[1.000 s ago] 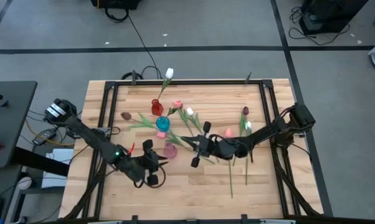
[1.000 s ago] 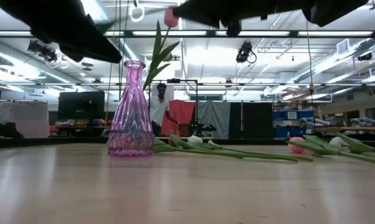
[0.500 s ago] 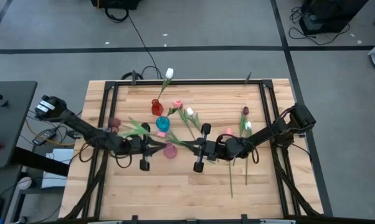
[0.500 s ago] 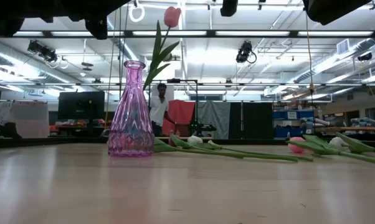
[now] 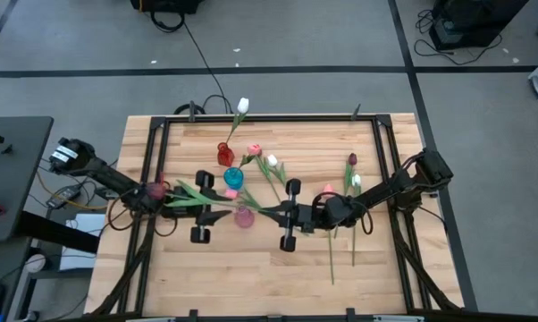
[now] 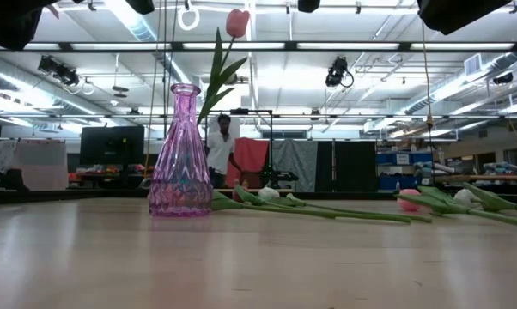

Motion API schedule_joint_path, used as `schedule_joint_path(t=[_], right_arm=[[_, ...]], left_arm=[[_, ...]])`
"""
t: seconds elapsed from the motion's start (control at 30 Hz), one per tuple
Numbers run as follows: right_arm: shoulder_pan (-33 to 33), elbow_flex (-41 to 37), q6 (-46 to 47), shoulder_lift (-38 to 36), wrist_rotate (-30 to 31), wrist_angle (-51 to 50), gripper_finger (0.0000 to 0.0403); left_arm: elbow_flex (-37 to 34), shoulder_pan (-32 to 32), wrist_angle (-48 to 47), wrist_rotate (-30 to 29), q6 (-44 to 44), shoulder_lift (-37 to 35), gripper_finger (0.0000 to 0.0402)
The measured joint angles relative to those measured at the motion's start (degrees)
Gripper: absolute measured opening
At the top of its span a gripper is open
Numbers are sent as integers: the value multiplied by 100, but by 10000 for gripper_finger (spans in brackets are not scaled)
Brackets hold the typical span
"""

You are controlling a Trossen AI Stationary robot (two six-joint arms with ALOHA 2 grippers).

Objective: Sort flowers into vase by color
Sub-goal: Put the bottom left red flower into the purple vase

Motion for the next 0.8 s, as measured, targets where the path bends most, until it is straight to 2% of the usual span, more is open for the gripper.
schedule_joint_path(t=[0.2, 0.3, 0.37, 0.47, 0.53, 0.8], right_arm=[[0, 0, 22, 0, 0, -108, 6], [-2, 0, 41, 0, 0, -170, 7], [-33, -1, 65, 0, 7, -255, 9], [-70, -2, 112, 0, 28, -334, 17], [-99, -2, 181, 0, 53, -375, 30], [-191, -2, 961, -23, 325, -684, 113]], left_arm=[[97, 0, -4, -2, 25, 0, 134], [112, 0, -1, -38, 49, 0, 117], [112, 0, -2, -126, 85, 0, 90], [112, 3, -6, -177, 179, 0, 26], [112, 42, -4, -231, 161, 0, 13], [111, 70, -480, -445, -104, -106, 7]])
